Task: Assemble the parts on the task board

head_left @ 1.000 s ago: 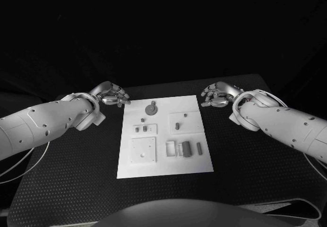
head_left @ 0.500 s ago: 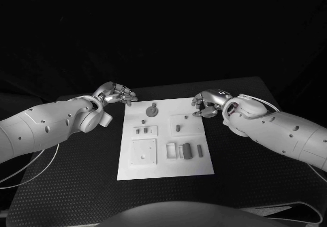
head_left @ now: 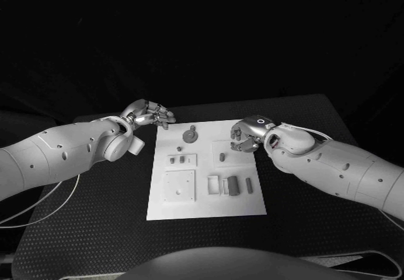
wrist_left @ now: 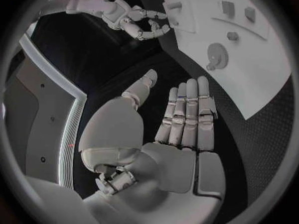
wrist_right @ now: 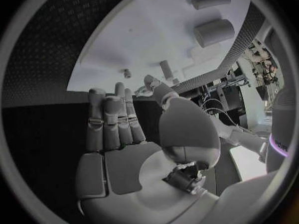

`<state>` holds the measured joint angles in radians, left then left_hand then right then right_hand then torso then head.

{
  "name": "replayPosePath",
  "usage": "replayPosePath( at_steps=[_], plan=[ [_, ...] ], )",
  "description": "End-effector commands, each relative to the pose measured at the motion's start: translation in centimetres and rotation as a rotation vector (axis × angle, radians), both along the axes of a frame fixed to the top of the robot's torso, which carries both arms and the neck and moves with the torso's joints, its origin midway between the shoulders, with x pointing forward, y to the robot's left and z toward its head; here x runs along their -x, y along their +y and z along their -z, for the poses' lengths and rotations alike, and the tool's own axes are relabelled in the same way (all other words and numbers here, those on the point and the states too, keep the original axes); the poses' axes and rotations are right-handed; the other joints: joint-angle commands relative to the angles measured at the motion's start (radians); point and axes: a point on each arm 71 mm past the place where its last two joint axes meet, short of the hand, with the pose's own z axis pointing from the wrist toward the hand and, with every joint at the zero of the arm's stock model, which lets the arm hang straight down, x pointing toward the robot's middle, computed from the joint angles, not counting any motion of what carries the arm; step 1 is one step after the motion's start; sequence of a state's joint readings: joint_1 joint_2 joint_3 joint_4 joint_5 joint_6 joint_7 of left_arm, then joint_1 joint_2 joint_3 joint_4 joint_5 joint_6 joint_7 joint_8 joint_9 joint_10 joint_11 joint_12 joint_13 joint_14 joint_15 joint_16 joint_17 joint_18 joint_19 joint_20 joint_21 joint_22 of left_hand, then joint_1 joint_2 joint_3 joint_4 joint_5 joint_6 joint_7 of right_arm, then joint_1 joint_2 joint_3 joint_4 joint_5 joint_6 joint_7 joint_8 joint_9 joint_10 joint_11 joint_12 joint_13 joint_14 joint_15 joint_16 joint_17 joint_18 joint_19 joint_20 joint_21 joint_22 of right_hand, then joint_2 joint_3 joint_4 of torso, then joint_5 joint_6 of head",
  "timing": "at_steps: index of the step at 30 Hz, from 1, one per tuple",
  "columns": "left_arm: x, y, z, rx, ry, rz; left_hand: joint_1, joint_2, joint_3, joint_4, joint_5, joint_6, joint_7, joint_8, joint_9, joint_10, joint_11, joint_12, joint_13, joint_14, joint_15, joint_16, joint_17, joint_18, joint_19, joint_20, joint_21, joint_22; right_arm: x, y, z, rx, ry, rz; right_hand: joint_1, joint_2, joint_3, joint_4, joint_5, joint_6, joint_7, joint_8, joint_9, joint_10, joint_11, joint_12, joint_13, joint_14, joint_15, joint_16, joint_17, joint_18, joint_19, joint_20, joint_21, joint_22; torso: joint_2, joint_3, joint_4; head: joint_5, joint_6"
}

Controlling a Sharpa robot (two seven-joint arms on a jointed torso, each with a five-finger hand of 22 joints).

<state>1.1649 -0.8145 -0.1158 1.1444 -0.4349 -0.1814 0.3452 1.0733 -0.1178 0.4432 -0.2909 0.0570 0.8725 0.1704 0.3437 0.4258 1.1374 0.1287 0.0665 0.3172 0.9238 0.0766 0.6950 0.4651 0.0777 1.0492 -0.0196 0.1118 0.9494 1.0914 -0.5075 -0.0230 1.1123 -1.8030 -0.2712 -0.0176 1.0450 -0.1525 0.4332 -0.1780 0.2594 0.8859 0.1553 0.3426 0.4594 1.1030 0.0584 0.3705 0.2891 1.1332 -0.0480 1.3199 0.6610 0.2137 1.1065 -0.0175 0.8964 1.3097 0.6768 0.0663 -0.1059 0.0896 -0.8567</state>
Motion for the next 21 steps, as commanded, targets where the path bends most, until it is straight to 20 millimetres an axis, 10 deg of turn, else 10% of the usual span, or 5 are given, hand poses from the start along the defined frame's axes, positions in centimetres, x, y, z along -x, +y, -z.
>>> replayPosePath(
  at_steps=[1,2,4,21],
  plan=[
    [0.0,-0.27,-0.14,0.024,-0.002,0.016,-0.001,0.013,-0.008,0.0,-0.007,-0.007,0.001,0.003,-0.001,-0.005,0.001,0.003,-0.002,0.009,0.0,-0.007,0.002,-0.006,0.008,0.0,-0.006,-0.002,-0.03,0.09,0.04,0.054,-0.088,0.002,-0.011,0.0,-0.001,0.008,-0.001,0.013,-0.002,0.006,0.001,0.062,-0.001,-0.006,0.0,0.011,-0.004,0.003,0.002,0.048,0.007,-0.003,0.005,0.014,0.001,0.0,0.0015,-0.001,-0.002],
    [-0.01,-0.29,-0.13,0.023,-0.001,0.016,-0.001,0.013,-0.008,0.0,-0.007,-0.007,0.001,0.003,-0.001,-0.005,0.001,0.003,-0.002,0.009,0.0,-0.007,0.002,-0.006,0.008,0.0,-0.006,-0.002,-0.07,0.12,0.09,0.062,-0.099,0.004,-0.011,0.0,-0.001,0.009,-0.001,0.014,-0.002,0.006,0.001,0.064,-0.002,-0.007,0.0,0.012,-0.005,0.003,0.002,0.048,0.008,-0.004,0.005,0.014,0.001,0.0002,0.0004,0.0,-0.001],
    [-0.05,-0.38,-0.1,0.023,0.001,0.017,-0.002,0.014,-0.01,0.0,-0.007,-0.008,0.002,0.003,-0.001,-0.005,0.001,0.003,-0.002,0.009,0.0,-0.008,0.003,-0.006,0.009,0.0,-0.007,-0.003,-0.21,0.05,0.11,0.065,-0.126,0.017,-0.021,-0.018,-0.02,0.0,-0.211,0.019,-0.003,0.009,0.005,0.075,-0.007,-0.013,-0.001,0.016,-0.01,0.004,0.004,0.048,0.01,-0.014,0.005,0.012,0.001,0.0001,0.0003,0.001,-0.001],
    [0.0,-0.56,-0.05,0.024,0.01,0.022,-0.006,0.017,-0.023,0.0,-0.008,-0.012,0.003,0.003,-0.002,-0.006,0.002,0.002,-0.007,0.012,0.001,-0.016,0.008,-0.006,0.012,0.0,-0.012,-0.009,-0.38,0.68,0.73,0.071,-0.127,0.019,-0.04,-0.008,-0.044,-0.005,-0.211,0.028,-0.012,0.009,0.004,0.093,-0.012,-0.029,-0.003,0.026,-0.016,0.0,0.006,0.048,0.018,-0.023,0.004,0.011,0.001,-0.0001,0.0021,0.007,-0.005]
  ],
)
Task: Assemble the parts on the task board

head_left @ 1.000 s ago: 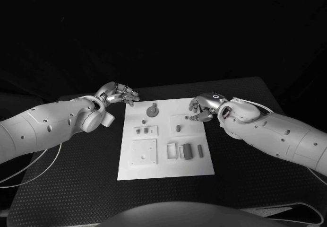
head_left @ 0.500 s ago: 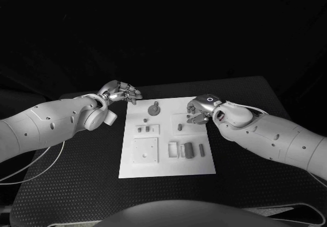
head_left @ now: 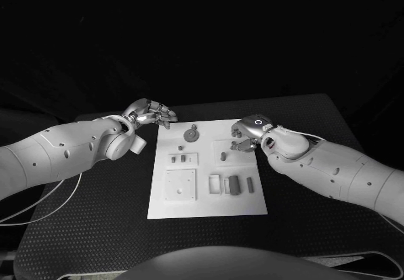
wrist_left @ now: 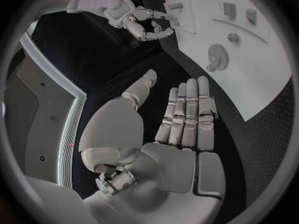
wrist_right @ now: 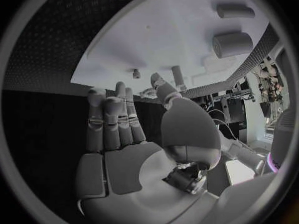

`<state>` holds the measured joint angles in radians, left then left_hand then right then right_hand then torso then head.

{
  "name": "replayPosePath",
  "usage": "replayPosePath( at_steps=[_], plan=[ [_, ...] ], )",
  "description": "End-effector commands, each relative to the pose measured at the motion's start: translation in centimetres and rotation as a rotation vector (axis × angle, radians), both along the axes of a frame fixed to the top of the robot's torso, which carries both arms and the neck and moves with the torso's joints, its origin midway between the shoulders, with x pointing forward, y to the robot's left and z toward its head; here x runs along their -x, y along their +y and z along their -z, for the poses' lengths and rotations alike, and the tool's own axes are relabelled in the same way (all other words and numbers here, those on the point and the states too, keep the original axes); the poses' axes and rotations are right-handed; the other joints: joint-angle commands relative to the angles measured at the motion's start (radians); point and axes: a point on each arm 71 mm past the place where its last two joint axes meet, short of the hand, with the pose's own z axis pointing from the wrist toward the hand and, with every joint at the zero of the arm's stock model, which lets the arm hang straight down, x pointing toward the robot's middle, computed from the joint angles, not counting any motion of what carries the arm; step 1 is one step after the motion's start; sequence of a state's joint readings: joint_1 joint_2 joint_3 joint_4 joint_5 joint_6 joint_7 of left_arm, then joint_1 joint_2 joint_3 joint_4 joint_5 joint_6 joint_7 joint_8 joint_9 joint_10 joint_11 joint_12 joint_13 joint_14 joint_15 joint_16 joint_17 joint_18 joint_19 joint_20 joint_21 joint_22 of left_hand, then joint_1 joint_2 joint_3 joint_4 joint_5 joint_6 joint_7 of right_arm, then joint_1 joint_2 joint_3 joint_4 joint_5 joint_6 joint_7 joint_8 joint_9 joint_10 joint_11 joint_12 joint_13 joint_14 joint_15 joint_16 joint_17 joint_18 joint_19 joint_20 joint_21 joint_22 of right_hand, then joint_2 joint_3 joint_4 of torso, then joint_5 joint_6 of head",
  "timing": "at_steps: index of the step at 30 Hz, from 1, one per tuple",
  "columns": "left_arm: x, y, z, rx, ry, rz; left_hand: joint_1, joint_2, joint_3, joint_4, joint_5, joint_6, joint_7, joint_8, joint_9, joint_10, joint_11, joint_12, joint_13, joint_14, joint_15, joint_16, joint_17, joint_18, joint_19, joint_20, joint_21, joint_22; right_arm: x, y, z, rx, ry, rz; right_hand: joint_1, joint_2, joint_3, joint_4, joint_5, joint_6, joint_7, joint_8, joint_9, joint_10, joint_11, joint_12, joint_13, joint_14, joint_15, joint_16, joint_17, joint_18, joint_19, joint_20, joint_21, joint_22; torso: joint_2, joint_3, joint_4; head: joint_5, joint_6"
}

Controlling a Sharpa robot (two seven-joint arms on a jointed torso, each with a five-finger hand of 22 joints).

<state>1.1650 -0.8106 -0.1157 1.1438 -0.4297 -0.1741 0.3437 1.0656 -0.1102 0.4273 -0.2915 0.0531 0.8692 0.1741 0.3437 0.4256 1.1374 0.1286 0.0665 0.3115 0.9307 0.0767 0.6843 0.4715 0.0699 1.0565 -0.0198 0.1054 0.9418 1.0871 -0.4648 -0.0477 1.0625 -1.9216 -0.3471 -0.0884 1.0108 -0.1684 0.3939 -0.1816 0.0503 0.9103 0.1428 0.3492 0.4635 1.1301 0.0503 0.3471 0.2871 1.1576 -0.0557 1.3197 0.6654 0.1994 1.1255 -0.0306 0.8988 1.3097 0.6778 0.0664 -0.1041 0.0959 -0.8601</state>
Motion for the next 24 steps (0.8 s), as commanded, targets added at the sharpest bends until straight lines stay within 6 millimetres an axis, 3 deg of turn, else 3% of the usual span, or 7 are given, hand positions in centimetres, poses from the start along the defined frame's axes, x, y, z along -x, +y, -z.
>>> replayPosePath(
  at_steps=[1,14,19,24],
  plan=[
    [0.0,-0.4,-0.1,0.017,0.005,0.016,0.002,0.009,-0.007,0.001,-0.004,-0.009,0.0,0.003,-0.002,-0.006,0.002,0.002,-0.002,0.005,0.001,-0.005,0.001,0.002,0.005,0.0,-0.006,-0.002,-0.1,-0.1,0.1,0.005,-0.006,0.003,-0.004,0.012,-0.005,-0.003,-0.002,0.003,0.001,0.002,0.0,0.066,-0.004,-0.007,-0.002,0.001,-0.008,0.0,0.002,0.062,0.0,-0.011,0.001,0.01,0.0,-0.0005,-0.0002,0.001,-0.001],
    [0.1,-0.5,-0.1,0.018,0.013,0.02,0.007,0.009,-0.011,0.0,-0.004,-0.012,0.001,0.001,-0.002,-0.007,0.003,0.002,-0.004,0.006,0.0,-0.009,0.004,0.002,0.007,0.0,-0.009,-0.005,0.1,0.2,1.0,0.023,0.046,-0.011,0.057,0.106,0.008,-0.053,-0.002,0.006,0.003,-0.003,-0.002,0.079,-0.002,-0.028,-0.003,0.002,-0.005,-0.007,0.005,0.062,0.001,-0.008,0.002,0.014,0.0,0.0005,-0.0016,0.006,-0.009],
    [0.2,-0.5,-0.1,0.018,0.014,0.02,0.009,0.009,-0.011,0.0,-0.004,-0.013,0.001,0.001,-0.002,-0.007,0.003,0.002,-0.005,0.007,0.0,-0.01,0.005,0.002,0.008,-0.001,-0.01,-0.006,0.1,0.3,1.2,0.024,0.05,-0.012,0.078,0.125,0.028,-0.058,-0.002,0.009,0.002,-0.003,-0.002,0.084,-0.002,-0.032,-0.003,0.004,-0.006,-0.008,0.007,0.062,0.002,-0.006,0.003,0.015,0.0,0.0008,-0.0014,0.007,-0.01],
    [0.2,-0.6,-0.2,0.018,0.013,0.02,0.011,0.01,-0.011,0.0,-0.004,-0.013,0.001,0.001,-0.003,-0.008,0.003,0.002,-0.006,0.007,0.0,-0.011,0.006,0.002,0.008,-0.001,-0.01,-0.007,0.1,0.3,1.3,0.026,0.056,-0.01,0.089,0.13,0.044,-0.058,-0.002,0.011,0.002,-0.004,-0.003,0.087,-0.002,-0.036,-0.002,0.005,-0.005,-0.009,0.008,0.062,0.003,-0.004,0.004,0.015,0.0,0.0006,-0.0018,0.007,-0.011]
  ],
)
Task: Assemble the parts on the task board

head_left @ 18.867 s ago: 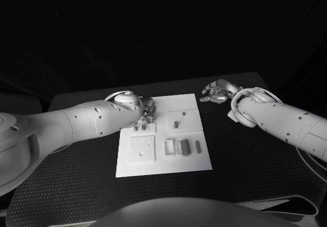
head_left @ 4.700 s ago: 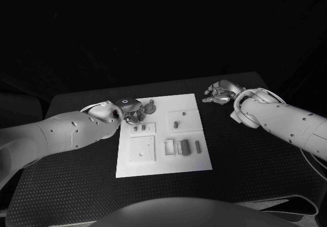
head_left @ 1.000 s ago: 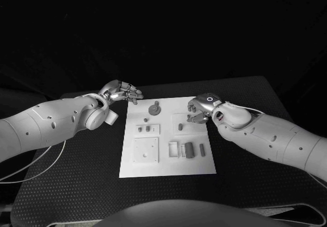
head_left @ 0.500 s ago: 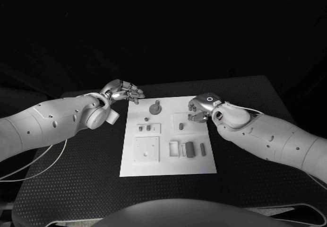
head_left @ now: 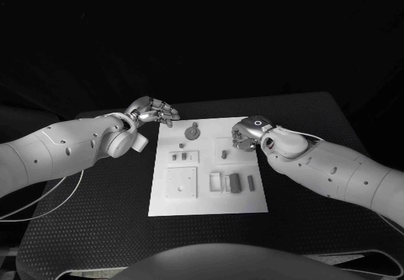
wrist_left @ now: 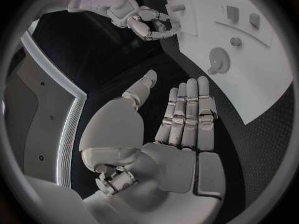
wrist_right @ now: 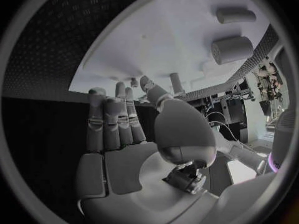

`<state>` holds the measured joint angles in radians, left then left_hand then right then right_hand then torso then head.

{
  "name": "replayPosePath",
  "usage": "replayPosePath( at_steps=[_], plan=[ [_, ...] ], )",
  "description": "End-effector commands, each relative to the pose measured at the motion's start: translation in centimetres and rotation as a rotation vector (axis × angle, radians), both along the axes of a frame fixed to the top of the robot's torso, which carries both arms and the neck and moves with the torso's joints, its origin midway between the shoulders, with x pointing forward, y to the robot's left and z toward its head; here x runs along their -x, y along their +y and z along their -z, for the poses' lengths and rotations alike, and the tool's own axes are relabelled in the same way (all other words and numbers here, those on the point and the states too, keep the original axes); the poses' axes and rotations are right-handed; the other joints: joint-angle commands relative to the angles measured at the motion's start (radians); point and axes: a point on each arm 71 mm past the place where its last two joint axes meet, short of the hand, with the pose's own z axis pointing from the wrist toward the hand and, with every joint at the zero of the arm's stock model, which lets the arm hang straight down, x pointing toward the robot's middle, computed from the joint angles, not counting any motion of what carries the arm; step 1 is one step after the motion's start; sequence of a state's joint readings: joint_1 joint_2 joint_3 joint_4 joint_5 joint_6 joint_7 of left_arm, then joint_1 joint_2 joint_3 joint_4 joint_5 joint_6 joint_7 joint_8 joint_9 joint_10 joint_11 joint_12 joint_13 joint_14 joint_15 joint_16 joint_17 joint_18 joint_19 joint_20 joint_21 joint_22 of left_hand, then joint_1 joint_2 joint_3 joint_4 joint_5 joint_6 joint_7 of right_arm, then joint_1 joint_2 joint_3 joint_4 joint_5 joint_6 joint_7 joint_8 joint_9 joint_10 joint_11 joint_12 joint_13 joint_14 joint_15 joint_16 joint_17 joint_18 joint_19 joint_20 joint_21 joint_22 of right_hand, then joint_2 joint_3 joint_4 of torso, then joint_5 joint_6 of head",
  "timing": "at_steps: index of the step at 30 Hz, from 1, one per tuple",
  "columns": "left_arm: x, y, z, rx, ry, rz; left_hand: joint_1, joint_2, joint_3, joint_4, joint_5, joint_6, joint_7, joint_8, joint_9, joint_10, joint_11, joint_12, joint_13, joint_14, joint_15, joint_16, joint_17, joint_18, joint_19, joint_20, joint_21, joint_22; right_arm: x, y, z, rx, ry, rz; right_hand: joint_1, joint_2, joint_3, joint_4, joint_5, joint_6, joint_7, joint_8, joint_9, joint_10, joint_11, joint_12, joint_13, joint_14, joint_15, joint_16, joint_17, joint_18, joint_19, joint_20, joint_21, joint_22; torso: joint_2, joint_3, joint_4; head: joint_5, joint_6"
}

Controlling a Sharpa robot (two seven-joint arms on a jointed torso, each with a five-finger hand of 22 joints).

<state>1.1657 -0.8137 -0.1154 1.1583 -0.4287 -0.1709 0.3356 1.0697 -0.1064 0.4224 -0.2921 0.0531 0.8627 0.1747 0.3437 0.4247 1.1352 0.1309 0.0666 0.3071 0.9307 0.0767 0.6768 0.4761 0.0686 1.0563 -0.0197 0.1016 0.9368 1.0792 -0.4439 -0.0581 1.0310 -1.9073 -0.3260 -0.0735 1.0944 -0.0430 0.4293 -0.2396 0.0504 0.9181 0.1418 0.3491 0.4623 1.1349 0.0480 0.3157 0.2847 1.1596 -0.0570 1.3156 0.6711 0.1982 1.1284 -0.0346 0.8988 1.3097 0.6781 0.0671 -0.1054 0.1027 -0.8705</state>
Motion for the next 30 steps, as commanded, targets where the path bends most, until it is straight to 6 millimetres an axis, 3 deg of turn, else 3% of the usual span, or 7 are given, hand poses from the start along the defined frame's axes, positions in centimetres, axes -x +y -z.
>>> replayPosePath(
  at_steps=[1,14,30],
  plan=[
    [0.0,-0.22,-0.15,0.013,0.005,0.011,0.007,0.006,-0.007,0.001,-0.004,-0.007,0.001,0.001,-0.002,-0.005,0.001,0.002,-0.001,0.007,0.0,-0.004,0.002,0.003,0.009,-0.001,-0.007,-0.002,0.03,0.06,0.23,0.01,0.021,-0.007,0.008,0.005,0.012,0.001,-0.002,0.004,0.003,-0.004,-0.002,0.083,0.0,-0.005,0.001,0.003,-0.004,-0.005,0.002,0.064,0.001,0.001,0.004,0.015,0.0,-0.0004,-0.0008,0.001,-0.001],
    [0.0,-0.31,-0.27,0.013,0.004,0.012,0.014,0.007,-0.007,0.001,-0.004,-0.009,0.002,0.001,-0.002,-0.005,0.001,0.002,-0.003,0.009,0.0,-0.007,0.004,0.003,0.011,-0.001,-0.009,-0.004,0.03,0.54,0.45,0.004,0.041,-0.011,0.027,0.013,0.064,0.016,-0.002,0.008,0.003,-0.006,-0.003,0.091,0.001,-0.016,0.003,0.005,-0.004,-0.008,0.006,0.064,0.002,0.005,0.008,0.017,0.0,-0.0002,0.0011,0.003,-0.002],
    [0.02,-0.43,-0.43,0.014,0.007,0.016,0.017,0.006,-0.008,0.001,-0.004,-0.011,0.002,0.001,-0.002,-0.006,0.002,0.002,-0.005,0.009,0.0,-0.01,0.006,0.003,0.012,-0.001,-0.011,-0.007,-0.06,0.49,0.65,0.01,0.058,-0.006,0.043,0.012,0.11,0.024,-0.002,0.009,0.003,-0.008,-0.003,0.096,0.001,-0.025,0.006,0.004,-0.004,-0.01,0.009,0.064,0.001,0.006,0.012,0.017,0.0,-0.0004,-0.0016,0.008,-0.002]
  ],
)
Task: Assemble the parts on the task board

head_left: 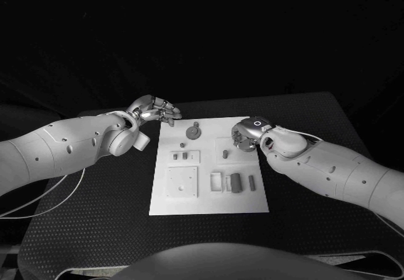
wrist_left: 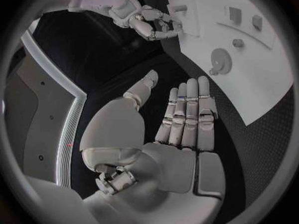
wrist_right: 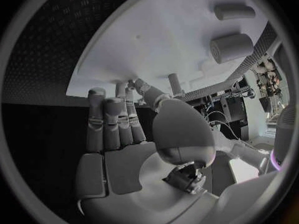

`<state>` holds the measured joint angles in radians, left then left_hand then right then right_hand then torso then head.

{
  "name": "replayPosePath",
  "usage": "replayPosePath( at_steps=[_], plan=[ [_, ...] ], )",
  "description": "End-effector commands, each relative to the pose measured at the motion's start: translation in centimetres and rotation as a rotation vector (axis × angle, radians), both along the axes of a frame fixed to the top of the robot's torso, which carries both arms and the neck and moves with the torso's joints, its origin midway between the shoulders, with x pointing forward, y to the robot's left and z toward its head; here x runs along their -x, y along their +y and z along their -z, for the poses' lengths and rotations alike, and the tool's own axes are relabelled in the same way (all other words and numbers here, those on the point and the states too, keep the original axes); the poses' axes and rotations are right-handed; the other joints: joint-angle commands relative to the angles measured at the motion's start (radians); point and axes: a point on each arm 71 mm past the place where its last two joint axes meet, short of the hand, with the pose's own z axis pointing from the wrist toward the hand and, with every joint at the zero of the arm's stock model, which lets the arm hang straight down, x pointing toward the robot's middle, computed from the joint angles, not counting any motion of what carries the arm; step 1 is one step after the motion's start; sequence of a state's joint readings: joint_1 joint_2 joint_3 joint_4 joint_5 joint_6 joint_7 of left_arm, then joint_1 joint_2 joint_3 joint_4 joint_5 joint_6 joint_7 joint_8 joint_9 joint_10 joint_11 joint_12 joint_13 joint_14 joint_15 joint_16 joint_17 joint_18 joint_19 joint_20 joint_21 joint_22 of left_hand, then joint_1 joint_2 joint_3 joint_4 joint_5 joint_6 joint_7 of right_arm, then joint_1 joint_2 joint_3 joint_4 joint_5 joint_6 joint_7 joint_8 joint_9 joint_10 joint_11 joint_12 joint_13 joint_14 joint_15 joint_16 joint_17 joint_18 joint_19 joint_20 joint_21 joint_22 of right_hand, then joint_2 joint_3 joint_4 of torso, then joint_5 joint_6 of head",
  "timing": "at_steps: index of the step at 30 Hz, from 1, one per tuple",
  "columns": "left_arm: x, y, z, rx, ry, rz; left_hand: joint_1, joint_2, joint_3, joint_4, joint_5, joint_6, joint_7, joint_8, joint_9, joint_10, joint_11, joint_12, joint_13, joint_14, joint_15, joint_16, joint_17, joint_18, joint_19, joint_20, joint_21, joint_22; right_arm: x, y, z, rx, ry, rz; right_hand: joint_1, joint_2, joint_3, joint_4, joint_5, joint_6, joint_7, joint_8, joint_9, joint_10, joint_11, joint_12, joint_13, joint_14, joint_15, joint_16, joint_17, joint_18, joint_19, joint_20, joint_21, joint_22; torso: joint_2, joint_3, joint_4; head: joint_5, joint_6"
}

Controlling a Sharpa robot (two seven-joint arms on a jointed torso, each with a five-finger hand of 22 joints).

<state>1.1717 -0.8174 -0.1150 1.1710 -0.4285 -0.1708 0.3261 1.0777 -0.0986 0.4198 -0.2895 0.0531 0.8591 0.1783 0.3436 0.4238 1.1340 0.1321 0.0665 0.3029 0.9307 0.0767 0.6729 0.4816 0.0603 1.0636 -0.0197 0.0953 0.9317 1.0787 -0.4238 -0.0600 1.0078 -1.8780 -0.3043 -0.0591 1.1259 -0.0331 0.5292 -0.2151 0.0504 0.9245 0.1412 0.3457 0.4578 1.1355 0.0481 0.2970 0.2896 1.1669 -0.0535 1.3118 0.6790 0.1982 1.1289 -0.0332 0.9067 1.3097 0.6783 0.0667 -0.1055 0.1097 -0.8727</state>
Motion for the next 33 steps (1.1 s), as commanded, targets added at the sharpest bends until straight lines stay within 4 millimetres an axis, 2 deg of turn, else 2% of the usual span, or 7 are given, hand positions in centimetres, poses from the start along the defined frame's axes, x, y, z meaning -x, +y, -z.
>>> replayPosePath(
  at_steps=[1,6,18,29,33],
  plan=[
    [0.0,-0.2,-0.13,0.012,0.004,0.012,0.009,-0.002,-0.006,-0.002,-0.004,-0.008,-0.001,0.001,-0.001,-0.005,0.0,0.002,-0.001,0.009,0.0,-0.006,0.001,0.011,0.004,-0.001,-0.005,-0.002,0.11,0.04,0.31,0.015,0.025,-0.008,0.016,0.003,0.018,0.0,-0.002,0.003,0.004,-0.004,0.002,0.096,0.001,-0.007,0.002,-0.003,-0.007,-0.007,0.002,0.064,0.001,0.005,0.005,0.017,-0.001,0.0003,-0.0017,0.001,0.0],
    [0.01,-0.18,-0.13,0.011,0.005,0.013,0.01,-0.002,-0.006,-0.001,-0.004,-0.008,-0.001,0.001,-0.001,-0.006,0.001,0.002,-0.002,0.009,0.0,-0.007,0.002,0.011,0.004,0.0,-0.005,-0.002,0.12,0.0,0.36,0.02,0.03,-0.006,0.031,0.001,0.052,0.003,-0.002,0.005,0.003,-0.003,0.003,0.101,0.0,-0.01,0.005,-0.002,-0.008,-0.007,0.004,0.064,0.001,0.005,0.008,0.017,-0.002,0.0002,-0.0024,-0.001,0.0],
    [-0.06,-0.24,-0.12,0.01,0.005,0.013,0.011,-0.001,-0.007,-0.001,-0.004,-0.009,-0.001,0.001,-0.001,-0.006,0.001,0.002,-0.002,0.009,0.001,-0.009,0.003,0.01,0.005,0.0,-0.006,-0.003,0.05,0.32,0.33,0.014,0.018,-0.006,0.041,0.002,0.078,0.0,-0.002,0.017,-0.001,0.004,0.009,0.116,-0.004,-0.007,0.013,0.003,-0.012,-0.007,0.007,0.064,0.004,0.005,0.014,0.018,-0.001,0.0005,-0.0013,-0.001,0.0],
    [-0.04,-0.21,-0.13,0.01,0.008,0.014,0.012,-0.002,-0.008,-0.001,-0.004,-0.009,-0.001,0.001,-0.002,-0.006,0.001,0.002,-0.003,0.009,0.001,-0.01,0.004,0.01,0.005,0.0,-0.007,-0.004,-0.02,0.22,0.43,0.023,0.023,0.0,0.025,-0.026,0.078,0.001,-0.002,0.014,0.0,0.004,0.01,0.116,-0.004,-0.012,0.016,0.004,-0.012,-0.01,0.007,0.064,0.005,0.006,0.018,0.018,-0.001,0.0004,-0.0018,0.0,0.0],
    [-0.04,-0.22,-0.14,0.01,0.01,0.014,0.013,-0.001,-0.008,-0.001,-0.004,-0.01,0.0,0.001,-0.002,-0.006,0.001,0.002,-0.004,0.009,0.001,-0.011,0.004,0.01,0.005,0.0,-0.008,-0.005,-0.02,0.26,0.43,0.023,0.023,-0.001,0.024,-0.028,0.079,0.002,-0.002,0.014,0.0,0.004,0.01,0.116,-0.004,-0.012,0.016,0.004,-0.012,-0.01,0.007,0.064,0.005,0.006,0.018,0.017,-0.001,0.0004,-0.0013,-0.001,0.0]
  ],
)
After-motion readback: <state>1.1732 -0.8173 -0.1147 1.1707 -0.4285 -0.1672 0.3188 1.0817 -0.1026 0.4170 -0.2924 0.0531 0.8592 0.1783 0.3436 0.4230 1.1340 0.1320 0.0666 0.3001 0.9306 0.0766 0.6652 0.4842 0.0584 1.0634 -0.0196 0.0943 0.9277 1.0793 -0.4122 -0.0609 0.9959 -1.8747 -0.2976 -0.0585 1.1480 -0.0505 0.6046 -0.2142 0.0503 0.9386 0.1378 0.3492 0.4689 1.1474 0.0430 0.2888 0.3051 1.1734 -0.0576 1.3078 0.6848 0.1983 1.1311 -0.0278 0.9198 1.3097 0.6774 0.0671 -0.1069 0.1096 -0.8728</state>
